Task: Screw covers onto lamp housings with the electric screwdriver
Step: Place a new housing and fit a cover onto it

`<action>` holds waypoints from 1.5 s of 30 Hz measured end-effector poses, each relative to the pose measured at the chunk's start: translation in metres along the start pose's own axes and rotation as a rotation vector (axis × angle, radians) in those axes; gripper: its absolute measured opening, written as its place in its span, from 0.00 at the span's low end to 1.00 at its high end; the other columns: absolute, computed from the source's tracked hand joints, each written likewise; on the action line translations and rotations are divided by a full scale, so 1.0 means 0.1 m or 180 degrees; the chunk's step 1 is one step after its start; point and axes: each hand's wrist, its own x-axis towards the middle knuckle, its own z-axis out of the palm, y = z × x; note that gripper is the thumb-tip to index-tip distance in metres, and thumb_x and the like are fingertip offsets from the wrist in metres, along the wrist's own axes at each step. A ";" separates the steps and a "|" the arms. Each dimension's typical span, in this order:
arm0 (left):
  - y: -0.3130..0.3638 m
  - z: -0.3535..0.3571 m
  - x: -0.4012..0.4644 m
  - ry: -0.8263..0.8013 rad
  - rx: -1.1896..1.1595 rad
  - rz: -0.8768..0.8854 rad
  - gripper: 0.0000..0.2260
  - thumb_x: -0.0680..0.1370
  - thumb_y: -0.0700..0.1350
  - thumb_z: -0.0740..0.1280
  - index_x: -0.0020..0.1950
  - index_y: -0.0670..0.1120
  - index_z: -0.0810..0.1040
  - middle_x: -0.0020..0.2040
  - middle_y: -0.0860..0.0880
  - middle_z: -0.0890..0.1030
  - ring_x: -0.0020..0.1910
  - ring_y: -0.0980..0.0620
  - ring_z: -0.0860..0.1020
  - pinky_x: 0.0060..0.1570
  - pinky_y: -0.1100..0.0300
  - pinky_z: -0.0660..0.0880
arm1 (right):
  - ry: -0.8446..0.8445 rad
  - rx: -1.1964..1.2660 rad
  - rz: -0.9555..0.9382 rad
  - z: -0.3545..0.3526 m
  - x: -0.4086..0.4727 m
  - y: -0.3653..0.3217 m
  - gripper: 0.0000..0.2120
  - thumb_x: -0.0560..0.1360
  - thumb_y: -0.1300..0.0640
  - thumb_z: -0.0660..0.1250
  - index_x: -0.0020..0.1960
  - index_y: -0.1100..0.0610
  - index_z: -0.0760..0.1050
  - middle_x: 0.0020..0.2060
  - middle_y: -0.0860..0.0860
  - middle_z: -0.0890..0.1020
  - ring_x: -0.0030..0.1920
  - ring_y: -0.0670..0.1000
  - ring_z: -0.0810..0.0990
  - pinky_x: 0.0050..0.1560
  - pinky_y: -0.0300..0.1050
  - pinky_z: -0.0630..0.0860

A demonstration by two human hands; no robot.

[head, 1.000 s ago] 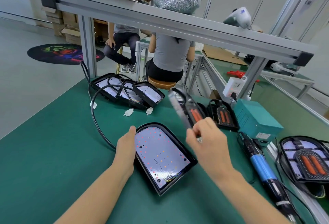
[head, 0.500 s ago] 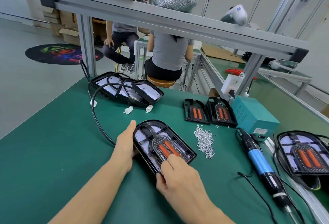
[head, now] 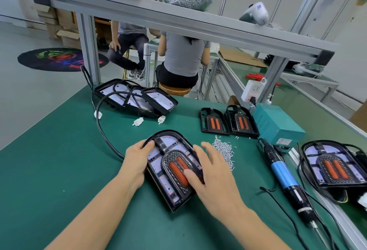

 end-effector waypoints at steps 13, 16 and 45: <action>-0.09 0.09 0.06 0.0410 0.3953 0.1068 0.15 0.79 0.42 0.58 0.66 0.47 0.70 0.60 0.44 0.76 0.59 0.41 0.70 0.56 0.49 0.65 | -0.0328 0.0226 0.0566 0.19 0.06 0.07 0.34 0.80 0.37 0.53 0.80 0.51 0.50 0.67 0.49 0.68 0.65 0.54 0.72 0.62 0.48 0.68; -0.03 0.08 0.07 0.0318 0.4462 0.0988 0.15 0.79 0.42 0.57 0.65 0.47 0.70 0.58 0.44 0.76 0.59 0.42 0.69 0.54 0.50 0.64 | -0.0393 0.0331 0.0571 0.15 0.08 0.09 0.33 0.80 0.36 0.53 0.79 0.51 0.53 0.67 0.50 0.70 0.66 0.54 0.71 0.64 0.48 0.67; -0.12 1.71 0.17 -0.1449 0.5837 0.1838 0.13 0.73 0.34 0.61 0.32 0.46 0.64 0.30 0.50 0.66 0.38 0.46 0.69 0.67 0.46 0.59 | -0.0093 -0.0653 0.2320 -0.42 0.03 1.64 0.11 0.77 0.64 0.64 0.59 0.60 0.68 0.59 0.58 0.75 0.59 0.60 0.74 0.50 0.47 0.70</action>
